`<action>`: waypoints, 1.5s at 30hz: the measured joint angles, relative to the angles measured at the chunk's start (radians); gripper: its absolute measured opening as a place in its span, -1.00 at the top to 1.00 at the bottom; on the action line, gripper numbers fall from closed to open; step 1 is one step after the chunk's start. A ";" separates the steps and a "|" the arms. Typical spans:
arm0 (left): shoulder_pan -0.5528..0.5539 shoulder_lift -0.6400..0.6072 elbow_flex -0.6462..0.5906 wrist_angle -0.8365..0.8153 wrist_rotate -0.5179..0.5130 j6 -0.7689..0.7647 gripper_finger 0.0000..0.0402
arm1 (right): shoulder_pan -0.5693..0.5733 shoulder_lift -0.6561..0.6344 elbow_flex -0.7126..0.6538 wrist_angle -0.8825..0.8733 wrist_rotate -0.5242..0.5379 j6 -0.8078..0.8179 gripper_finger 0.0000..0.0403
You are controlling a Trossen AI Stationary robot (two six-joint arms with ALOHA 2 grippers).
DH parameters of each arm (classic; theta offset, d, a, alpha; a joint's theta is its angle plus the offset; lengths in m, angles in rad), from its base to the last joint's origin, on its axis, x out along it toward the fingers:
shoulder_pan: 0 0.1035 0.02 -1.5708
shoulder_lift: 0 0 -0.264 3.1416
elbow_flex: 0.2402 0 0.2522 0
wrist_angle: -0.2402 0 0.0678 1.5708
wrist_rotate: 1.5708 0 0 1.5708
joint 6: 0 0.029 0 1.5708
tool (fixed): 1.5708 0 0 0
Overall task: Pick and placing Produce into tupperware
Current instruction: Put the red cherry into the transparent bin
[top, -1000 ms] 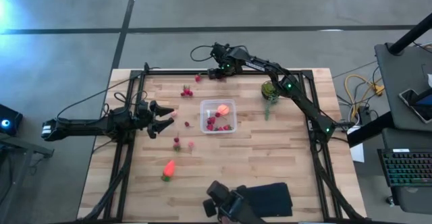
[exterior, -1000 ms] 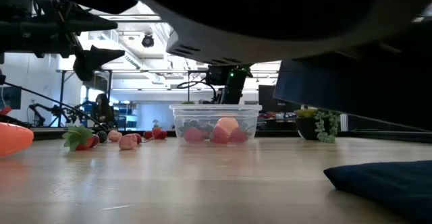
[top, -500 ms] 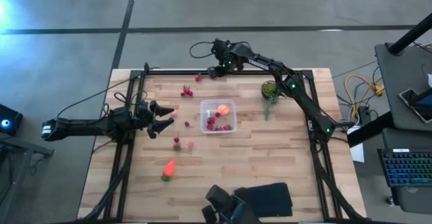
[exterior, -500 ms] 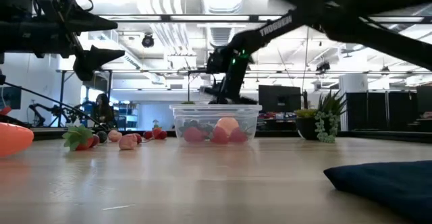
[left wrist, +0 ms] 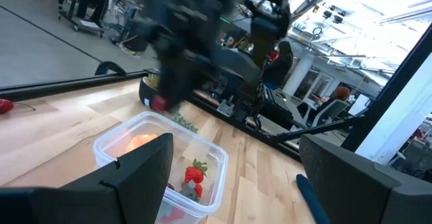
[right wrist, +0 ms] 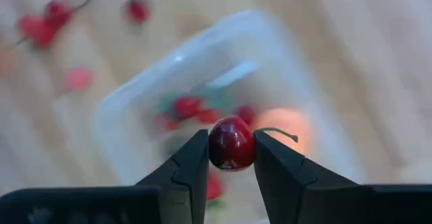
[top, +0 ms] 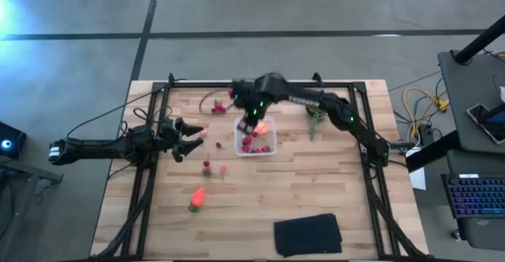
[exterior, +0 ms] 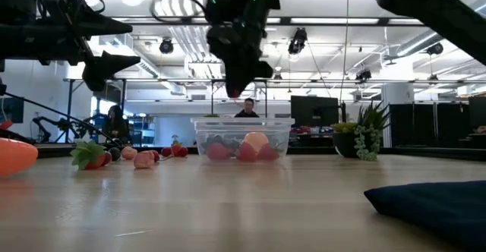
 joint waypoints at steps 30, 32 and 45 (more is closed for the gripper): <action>0.000 -0.001 0.000 0.004 0.005 -0.131 -0.53 | -0.173 0.085 0.017 0.144 0.094 0.260 -0.12; 0.000 -0.001 0.000 0.003 0.005 -0.131 -0.53 | -0.212 0.090 0.017 0.188 0.093 0.264 -0.10; 0.000 -0.002 0.000 0.003 0.005 -0.130 -0.53 | -0.286 0.185 0.016 0.335 0.089 0.191 -0.09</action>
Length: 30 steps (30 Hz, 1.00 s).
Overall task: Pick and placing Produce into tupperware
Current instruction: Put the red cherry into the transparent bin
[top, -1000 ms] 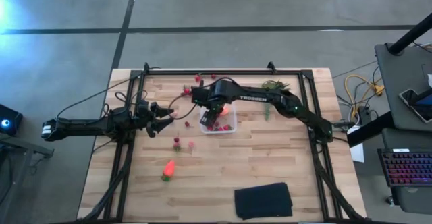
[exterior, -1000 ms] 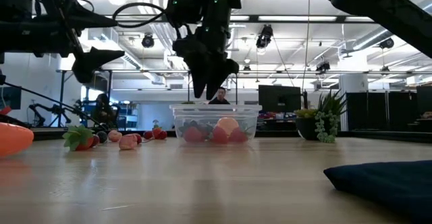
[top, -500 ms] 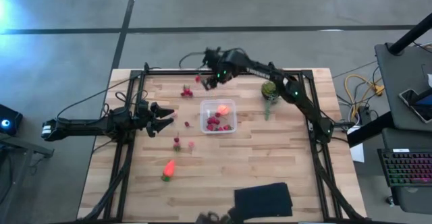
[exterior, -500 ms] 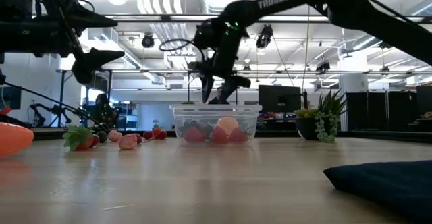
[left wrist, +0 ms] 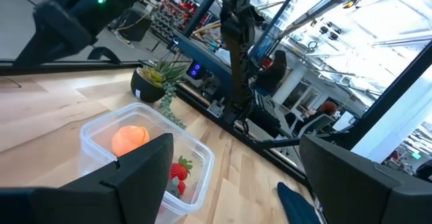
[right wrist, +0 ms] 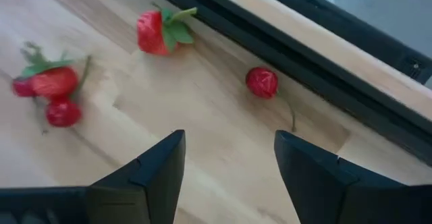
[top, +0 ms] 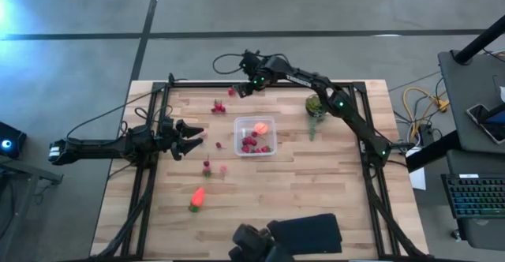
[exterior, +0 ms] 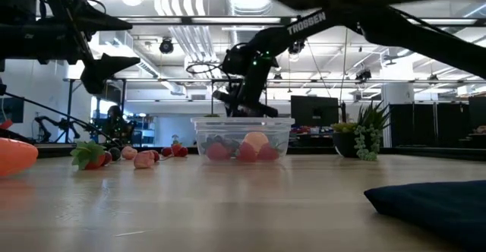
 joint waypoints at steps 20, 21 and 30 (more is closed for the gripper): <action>0.000 0.000 0.000 0.001 0.000 0.000 -0.53 | -0.028 0.091 0.000 0.121 -0.025 0.055 -0.09; 0.000 0.000 0.000 0.001 0.000 0.000 -0.53 | -0.030 0.094 0.001 0.128 -0.025 0.060 -0.09; 0.000 0.000 0.000 0.004 0.000 0.000 -0.53 | -0.056 0.110 0.001 0.119 -0.064 0.141 -0.09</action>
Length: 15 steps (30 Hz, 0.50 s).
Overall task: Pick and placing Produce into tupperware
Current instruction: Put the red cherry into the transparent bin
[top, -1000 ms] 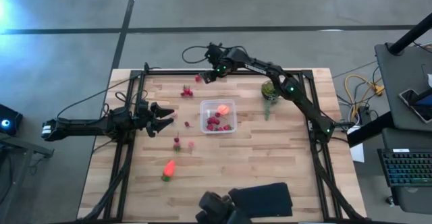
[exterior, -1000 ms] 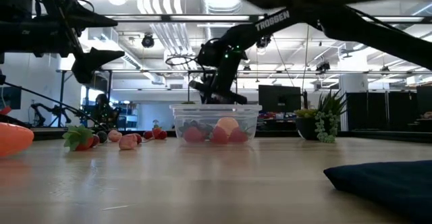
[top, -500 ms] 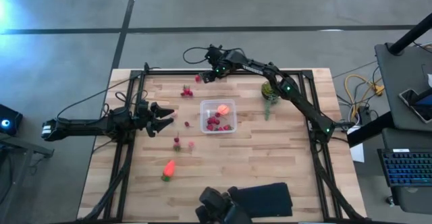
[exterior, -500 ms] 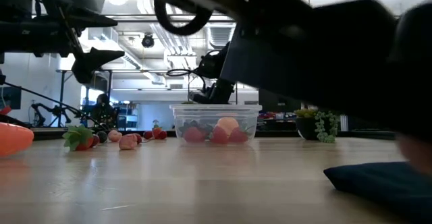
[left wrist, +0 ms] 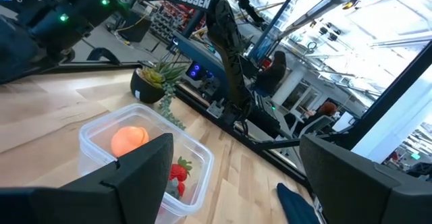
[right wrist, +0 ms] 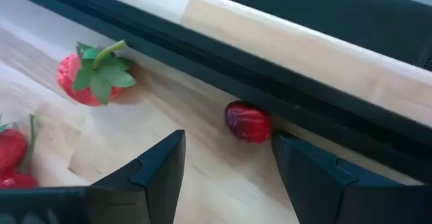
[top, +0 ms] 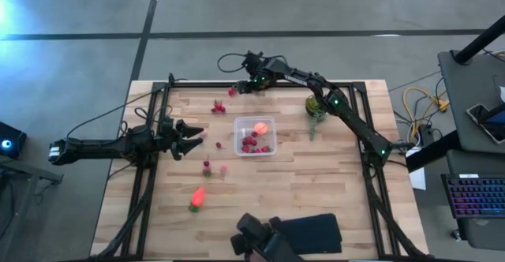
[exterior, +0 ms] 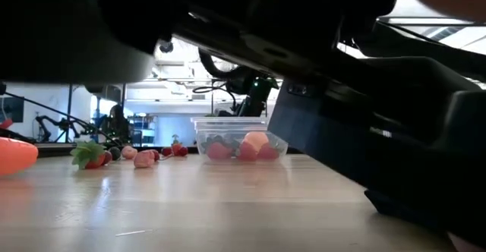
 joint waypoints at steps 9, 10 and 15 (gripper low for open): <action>0.000 0.002 0.000 0.001 0.000 0.000 -0.53 | -0.014 0.001 0.000 0.003 -0.011 -0.008 0.04; 0.000 0.002 0.000 0.001 0.000 0.000 -0.53 | -0.016 0.001 0.000 0.003 -0.014 -0.008 0.08; 0.000 0.002 0.000 0.001 0.000 0.001 -0.53 | -0.017 0.001 0.000 0.002 -0.014 -0.009 0.28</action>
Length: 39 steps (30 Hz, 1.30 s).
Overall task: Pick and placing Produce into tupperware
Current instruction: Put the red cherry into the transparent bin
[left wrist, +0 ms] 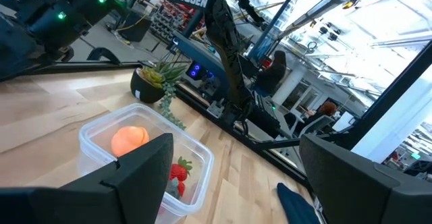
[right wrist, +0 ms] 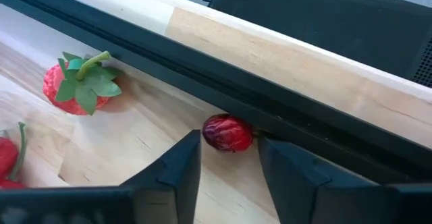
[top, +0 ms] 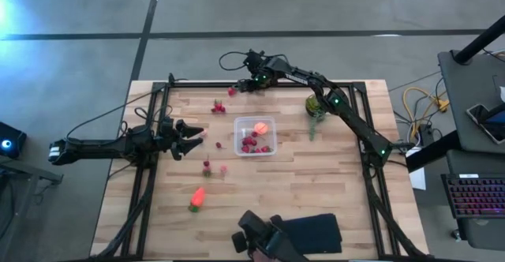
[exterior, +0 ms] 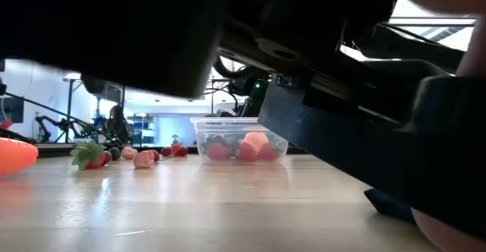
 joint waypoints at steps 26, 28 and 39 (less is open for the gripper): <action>0.000 -0.002 0.000 0.002 0.000 0.000 -0.53 | 0.085 -0.176 0.001 -0.135 -0.033 -0.128 0.52; 0.000 -0.002 0.000 0.003 0.000 0.000 -0.53 | 0.127 -0.221 0.001 -0.224 -0.026 -0.173 0.52; 0.000 -0.002 0.000 0.002 0.000 -0.001 -0.53 | 0.420 -0.305 -0.001 -0.526 0.081 -0.202 0.52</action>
